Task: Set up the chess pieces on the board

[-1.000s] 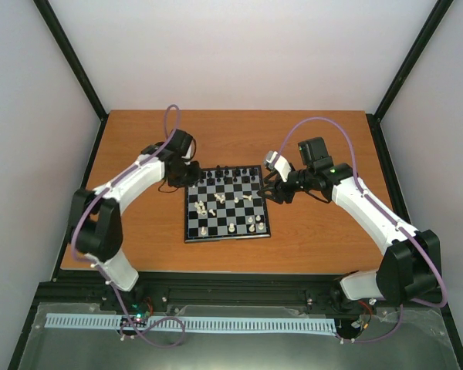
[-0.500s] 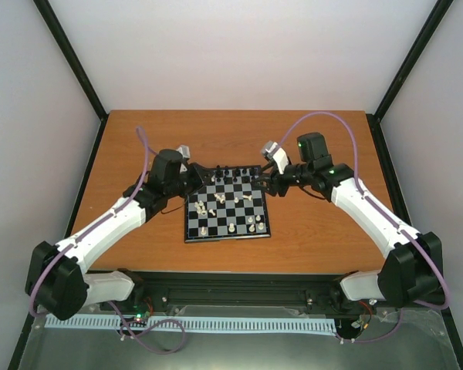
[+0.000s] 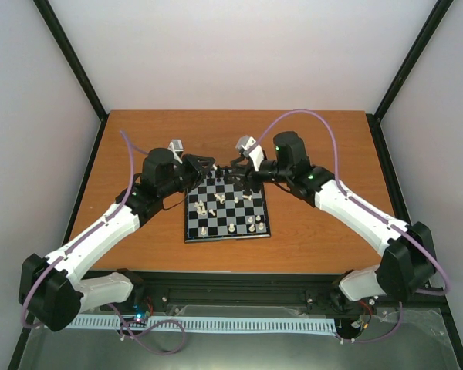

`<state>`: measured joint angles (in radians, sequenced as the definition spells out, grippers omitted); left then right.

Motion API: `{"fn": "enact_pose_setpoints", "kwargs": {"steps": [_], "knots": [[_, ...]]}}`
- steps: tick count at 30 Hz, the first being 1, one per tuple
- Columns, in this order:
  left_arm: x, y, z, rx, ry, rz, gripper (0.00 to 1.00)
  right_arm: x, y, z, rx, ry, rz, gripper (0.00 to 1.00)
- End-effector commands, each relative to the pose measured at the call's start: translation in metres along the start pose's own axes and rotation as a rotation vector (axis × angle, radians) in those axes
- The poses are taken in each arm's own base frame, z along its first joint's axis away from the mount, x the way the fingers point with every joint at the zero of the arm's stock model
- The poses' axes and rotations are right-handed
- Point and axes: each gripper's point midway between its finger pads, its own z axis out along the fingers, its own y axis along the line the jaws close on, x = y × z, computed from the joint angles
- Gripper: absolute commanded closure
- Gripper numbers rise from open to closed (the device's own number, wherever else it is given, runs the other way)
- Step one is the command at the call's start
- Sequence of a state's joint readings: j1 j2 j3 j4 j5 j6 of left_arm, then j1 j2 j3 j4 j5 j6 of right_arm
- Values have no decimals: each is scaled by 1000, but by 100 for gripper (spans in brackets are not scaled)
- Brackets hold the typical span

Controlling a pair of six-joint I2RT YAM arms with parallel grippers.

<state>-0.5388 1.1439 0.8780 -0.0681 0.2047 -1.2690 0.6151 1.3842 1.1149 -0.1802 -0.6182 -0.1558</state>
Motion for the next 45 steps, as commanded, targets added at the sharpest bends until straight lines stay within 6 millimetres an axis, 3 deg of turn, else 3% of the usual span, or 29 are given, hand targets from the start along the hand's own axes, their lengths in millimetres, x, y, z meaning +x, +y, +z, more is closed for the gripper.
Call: {"fn": "enact_pose_setpoints", "kwargs": {"steps": [1,7,13,22,42,45], "knots": [[-3,-33,-10,94,-4,-27,83,-23,-9,14,25,-58,-18,51],[-4,-36,-14,95,-9,-20,83,-32,-12,32,5,-91,-5,52],[-2,-37,-14,97,-2,-14,83,-31,-3,45,-29,-73,-20,53],[-2,-39,-18,100,-2,-6,83,-28,-4,51,-25,-67,-12,67],[1,-25,-13,48,12,27,84,-34,-8,47,8,-64,-70,90],[-2,-21,-14,9,0,66,79,-32,-8,45,14,-42,-91,93]]}}
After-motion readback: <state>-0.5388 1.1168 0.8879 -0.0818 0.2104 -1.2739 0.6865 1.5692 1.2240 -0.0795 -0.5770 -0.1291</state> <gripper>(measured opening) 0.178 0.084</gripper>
